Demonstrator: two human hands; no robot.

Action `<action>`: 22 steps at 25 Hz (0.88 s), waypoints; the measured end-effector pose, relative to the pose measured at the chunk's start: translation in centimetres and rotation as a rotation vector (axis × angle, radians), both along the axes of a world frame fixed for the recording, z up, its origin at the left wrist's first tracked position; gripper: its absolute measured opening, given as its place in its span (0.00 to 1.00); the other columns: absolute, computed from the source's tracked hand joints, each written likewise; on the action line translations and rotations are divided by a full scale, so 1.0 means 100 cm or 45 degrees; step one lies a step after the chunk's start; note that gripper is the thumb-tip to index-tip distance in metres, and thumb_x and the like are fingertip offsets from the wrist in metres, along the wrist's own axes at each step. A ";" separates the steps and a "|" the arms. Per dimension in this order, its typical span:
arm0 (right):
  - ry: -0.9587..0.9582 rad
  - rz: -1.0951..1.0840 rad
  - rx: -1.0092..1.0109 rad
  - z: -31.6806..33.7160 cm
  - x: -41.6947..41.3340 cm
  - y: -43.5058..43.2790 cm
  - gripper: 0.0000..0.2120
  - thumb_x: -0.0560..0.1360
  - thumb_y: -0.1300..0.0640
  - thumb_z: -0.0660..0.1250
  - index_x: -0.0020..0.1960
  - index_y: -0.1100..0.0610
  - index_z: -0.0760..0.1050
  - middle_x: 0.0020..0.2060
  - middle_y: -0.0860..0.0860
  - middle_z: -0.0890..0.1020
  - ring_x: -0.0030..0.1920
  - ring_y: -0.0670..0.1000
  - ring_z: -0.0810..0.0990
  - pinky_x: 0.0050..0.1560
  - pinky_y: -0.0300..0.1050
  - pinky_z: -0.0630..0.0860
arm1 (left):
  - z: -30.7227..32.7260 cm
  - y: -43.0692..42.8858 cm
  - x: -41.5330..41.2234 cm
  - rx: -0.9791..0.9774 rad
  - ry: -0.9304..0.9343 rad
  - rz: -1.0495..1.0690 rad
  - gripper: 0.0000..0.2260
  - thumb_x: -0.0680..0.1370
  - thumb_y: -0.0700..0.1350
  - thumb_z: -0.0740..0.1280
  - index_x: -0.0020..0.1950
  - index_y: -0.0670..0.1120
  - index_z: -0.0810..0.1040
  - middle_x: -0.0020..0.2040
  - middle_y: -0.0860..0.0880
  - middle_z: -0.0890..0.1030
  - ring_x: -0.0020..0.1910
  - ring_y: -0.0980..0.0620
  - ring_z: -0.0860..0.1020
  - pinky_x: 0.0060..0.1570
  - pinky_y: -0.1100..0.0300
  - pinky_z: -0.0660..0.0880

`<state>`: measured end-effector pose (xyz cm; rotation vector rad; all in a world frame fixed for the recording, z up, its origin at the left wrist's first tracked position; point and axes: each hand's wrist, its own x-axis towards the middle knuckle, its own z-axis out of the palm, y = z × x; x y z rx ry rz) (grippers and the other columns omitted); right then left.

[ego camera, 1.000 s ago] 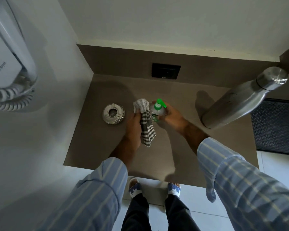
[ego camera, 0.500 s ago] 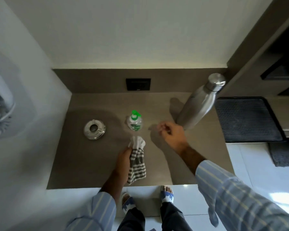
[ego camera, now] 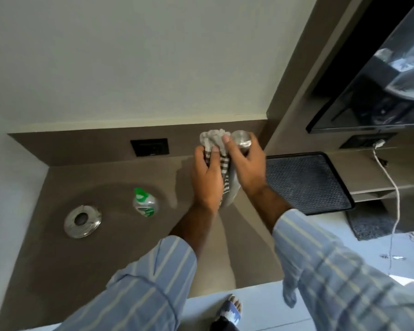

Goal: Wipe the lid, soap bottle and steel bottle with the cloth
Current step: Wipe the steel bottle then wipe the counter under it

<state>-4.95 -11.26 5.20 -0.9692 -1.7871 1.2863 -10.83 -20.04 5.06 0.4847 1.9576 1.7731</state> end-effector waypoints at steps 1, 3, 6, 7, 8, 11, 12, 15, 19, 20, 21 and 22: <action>0.053 0.000 -0.059 -0.004 0.000 0.007 0.18 0.73 0.41 0.74 0.56 0.51 0.79 0.46 0.45 0.87 0.50 0.45 0.87 0.58 0.57 0.83 | -0.004 0.010 0.009 -0.019 0.114 0.001 0.12 0.84 0.54 0.59 0.65 0.52 0.75 0.55 0.51 0.83 0.49 0.55 0.83 0.40 0.74 0.76; 0.200 -0.005 -0.191 -0.011 0.004 0.023 0.15 0.73 0.42 0.74 0.51 0.52 0.80 0.44 0.48 0.87 0.48 0.52 0.87 0.56 0.61 0.84 | -0.019 0.025 0.022 0.015 0.371 0.008 0.12 0.85 0.51 0.59 0.66 0.49 0.74 0.57 0.49 0.81 0.54 0.53 0.81 0.49 0.66 0.77; 0.376 -0.102 -0.338 -0.018 0.010 0.051 0.20 0.72 0.42 0.73 0.48 0.60 0.80 0.39 0.57 0.85 0.43 0.55 0.84 0.52 0.59 0.83 | -0.061 0.045 0.026 -0.063 0.608 0.027 0.11 0.83 0.45 0.60 0.60 0.40 0.77 0.54 0.42 0.79 0.51 0.47 0.79 0.51 0.58 0.76; 0.392 -0.124 -0.341 -0.021 0.010 0.060 0.25 0.72 0.42 0.73 0.49 0.66 0.78 0.39 0.62 0.85 0.43 0.57 0.83 0.52 0.60 0.82 | -0.081 0.049 0.023 -0.192 0.611 0.072 0.12 0.83 0.45 0.60 0.59 0.39 0.77 0.54 0.40 0.80 0.51 0.44 0.78 0.52 0.55 0.76; 0.417 -0.123 -0.341 -0.026 0.012 0.067 0.28 0.72 0.42 0.72 0.49 0.69 0.77 0.39 0.66 0.84 0.42 0.58 0.83 0.53 0.61 0.81 | -0.096 0.050 0.020 -0.323 0.538 0.106 0.13 0.83 0.46 0.59 0.60 0.39 0.77 0.54 0.39 0.80 0.53 0.42 0.79 0.53 0.52 0.76; 0.474 -0.107 -0.360 -0.030 0.016 0.081 0.23 0.74 0.43 0.70 0.49 0.65 0.76 0.36 0.63 0.83 0.41 0.58 0.82 0.52 0.61 0.79 | -0.105 0.057 0.014 -0.399 0.299 0.096 0.11 0.84 0.44 0.58 0.59 0.40 0.76 0.53 0.40 0.82 0.54 0.39 0.80 0.52 0.50 0.75; 0.476 -0.116 -0.360 -0.031 0.015 0.085 0.22 0.74 0.43 0.70 0.48 0.64 0.76 0.36 0.61 0.83 0.40 0.57 0.81 0.51 0.61 0.79 | -0.094 0.065 0.015 -0.340 0.319 0.093 0.11 0.84 0.46 0.58 0.58 0.41 0.76 0.52 0.41 0.82 0.52 0.40 0.81 0.51 0.50 0.76; 0.477 -0.143 -0.375 -0.030 0.010 0.088 0.18 0.72 0.42 0.72 0.44 0.58 0.77 0.37 0.54 0.82 0.40 0.54 0.81 0.47 0.54 0.79 | -0.048 0.089 0.031 -0.152 0.664 0.094 0.13 0.85 0.49 0.57 0.59 0.41 0.76 0.52 0.42 0.81 0.50 0.46 0.79 0.50 0.54 0.77; 0.416 -0.120 -0.441 -0.027 0.008 0.090 0.21 0.72 0.39 0.72 0.46 0.58 0.78 0.38 0.61 0.84 0.39 0.56 0.80 0.47 0.56 0.80 | -0.090 0.068 0.067 -0.372 0.747 0.121 0.26 0.85 0.54 0.49 0.61 0.34 0.74 0.56 0.35 0.80 0.55 0.36 0.79 0.57 0.45 0.76; 0.412 -0.123 -0.438 -0.028 0.009 0.092 0.23 0.72 0.38 0.72 0.47 0.60 0.78 0.40 0.64 0.85 0.39 0.56 0.80 0.48 0.57 0.80 | -0.108 0.058 0.066 -0.452 0.666 0.171 0.27 0.85 0.54 0.48 0.61 0.32 0.74 0.56 0.33 0.80 0.56 0.34 0.80 0.59 0.45 0.76; 0.410 -0.124 -0.441 -0.029 0.010 0.093 0.26 0.72 0.38 0.71 0.48 0.63 0.79 0.42 0.65 0.85 0.40 0.56 0.80 0.50 0.58 0.80 | -0.122 0.054 0.059 -0.493 0.586 0.257 0.24 0.85 0.51 0.49 0.59 0.33 0.75 0.55 0.32 0.81 0.55 0.33 0.81 0.60 0.48 0.75; 0.403 -0.120 -0.443 -0.029 0.011 0.095 0.29 0.72 0.37 0.71 0.50 0.66 0.79 0.42 0.62 0.86 0.41 0.55 0.82 0.53 0.58 0.81 | -0.123 0.057 0.050 -0.482 0.485 0.325 0.20 0.84 0.47 0.51 0.59 0.33 0.76 0.55 0.33 0.81 0.55 0.33 0.81 0.59 0.52 0.74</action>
